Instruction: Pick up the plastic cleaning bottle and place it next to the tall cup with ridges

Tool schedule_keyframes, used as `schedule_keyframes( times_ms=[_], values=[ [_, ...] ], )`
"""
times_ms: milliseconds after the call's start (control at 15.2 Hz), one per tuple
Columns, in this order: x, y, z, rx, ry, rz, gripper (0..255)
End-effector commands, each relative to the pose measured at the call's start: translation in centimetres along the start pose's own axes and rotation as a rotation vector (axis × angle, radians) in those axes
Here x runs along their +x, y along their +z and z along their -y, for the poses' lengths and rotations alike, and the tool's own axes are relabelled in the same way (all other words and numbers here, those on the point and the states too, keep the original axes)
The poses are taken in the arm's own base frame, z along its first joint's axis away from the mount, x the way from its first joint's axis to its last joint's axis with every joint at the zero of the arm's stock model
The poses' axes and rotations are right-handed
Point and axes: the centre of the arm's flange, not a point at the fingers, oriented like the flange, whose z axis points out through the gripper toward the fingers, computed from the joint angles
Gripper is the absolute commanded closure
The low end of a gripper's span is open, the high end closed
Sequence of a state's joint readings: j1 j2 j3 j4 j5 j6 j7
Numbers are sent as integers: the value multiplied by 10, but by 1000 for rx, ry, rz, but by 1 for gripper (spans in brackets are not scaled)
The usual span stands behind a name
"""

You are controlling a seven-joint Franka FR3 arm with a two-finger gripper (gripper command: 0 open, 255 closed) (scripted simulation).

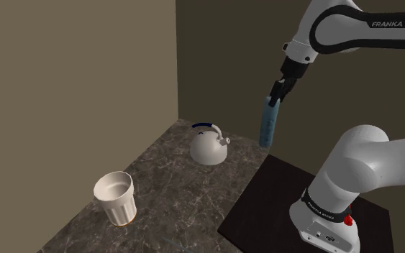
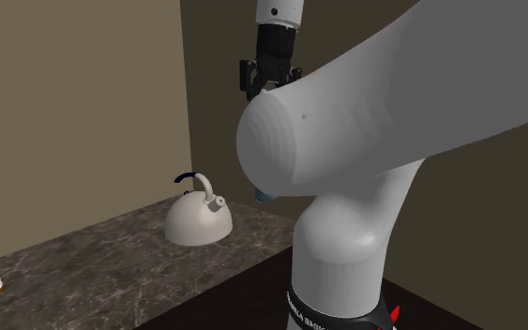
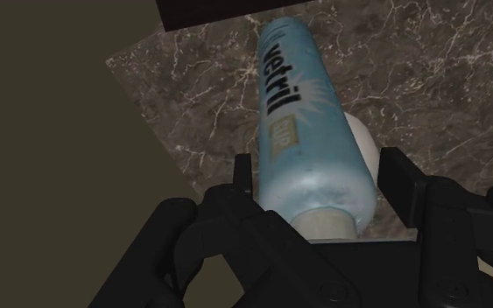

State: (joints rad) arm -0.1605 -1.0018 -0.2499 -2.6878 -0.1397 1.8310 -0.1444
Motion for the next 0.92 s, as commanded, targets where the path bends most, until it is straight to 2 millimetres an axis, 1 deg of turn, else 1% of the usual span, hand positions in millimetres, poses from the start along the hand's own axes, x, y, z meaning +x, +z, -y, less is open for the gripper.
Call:
schedule_keyframes(
  times_ms=[0, 858],
  values=[
    [2, -11, 0, 0, 0, 0, 255],
    [12, -79, 4, 0, 0, 0, 255]
  ],
)
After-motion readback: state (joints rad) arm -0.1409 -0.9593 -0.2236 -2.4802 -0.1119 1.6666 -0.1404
